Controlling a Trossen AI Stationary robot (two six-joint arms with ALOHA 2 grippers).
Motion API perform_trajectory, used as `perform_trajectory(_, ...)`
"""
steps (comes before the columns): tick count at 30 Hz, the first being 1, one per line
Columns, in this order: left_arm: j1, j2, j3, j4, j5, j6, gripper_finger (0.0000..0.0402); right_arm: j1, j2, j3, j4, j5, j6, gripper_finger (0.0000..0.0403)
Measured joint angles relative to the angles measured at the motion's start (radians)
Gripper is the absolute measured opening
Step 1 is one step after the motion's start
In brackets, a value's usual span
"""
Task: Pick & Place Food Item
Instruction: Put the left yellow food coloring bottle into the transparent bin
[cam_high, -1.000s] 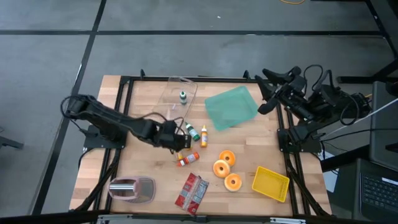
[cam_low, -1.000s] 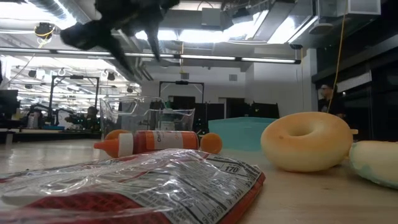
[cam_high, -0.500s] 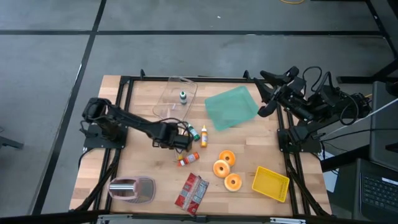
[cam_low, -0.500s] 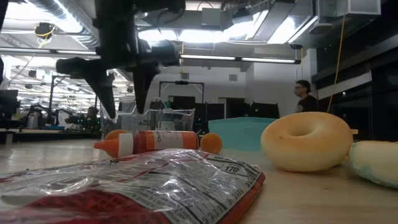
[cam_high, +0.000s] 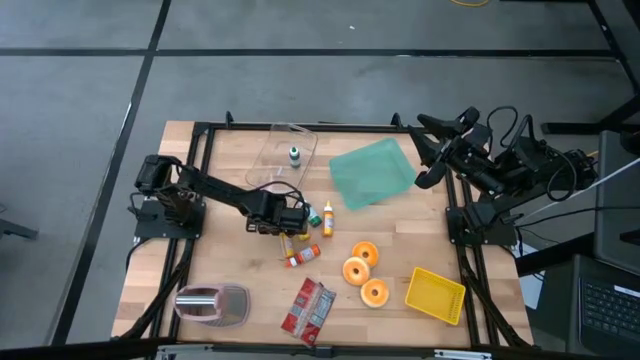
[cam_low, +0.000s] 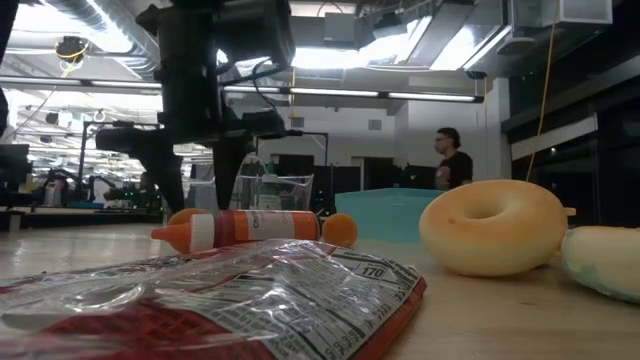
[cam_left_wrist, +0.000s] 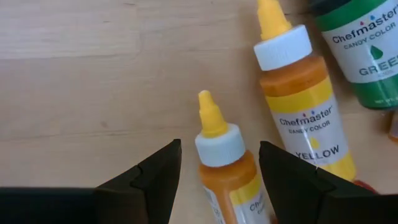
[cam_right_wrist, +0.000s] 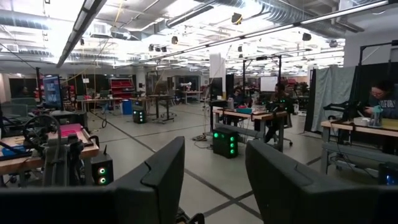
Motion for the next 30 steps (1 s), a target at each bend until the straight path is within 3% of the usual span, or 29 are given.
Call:
perform_trajectory(17,0.001,-0.001,-0.109,0.143,0.004,-0.046,0.0204,-0.02,0.0,0.0,0.0,0.002,0.0,0.0168)
perform_trajectory(30,0.036,-0.001,-0.111,0.155,-0.043,0.013,0.0113,-0.022,0.0,0.0,-0.001,0.002,0.001,0.0168)
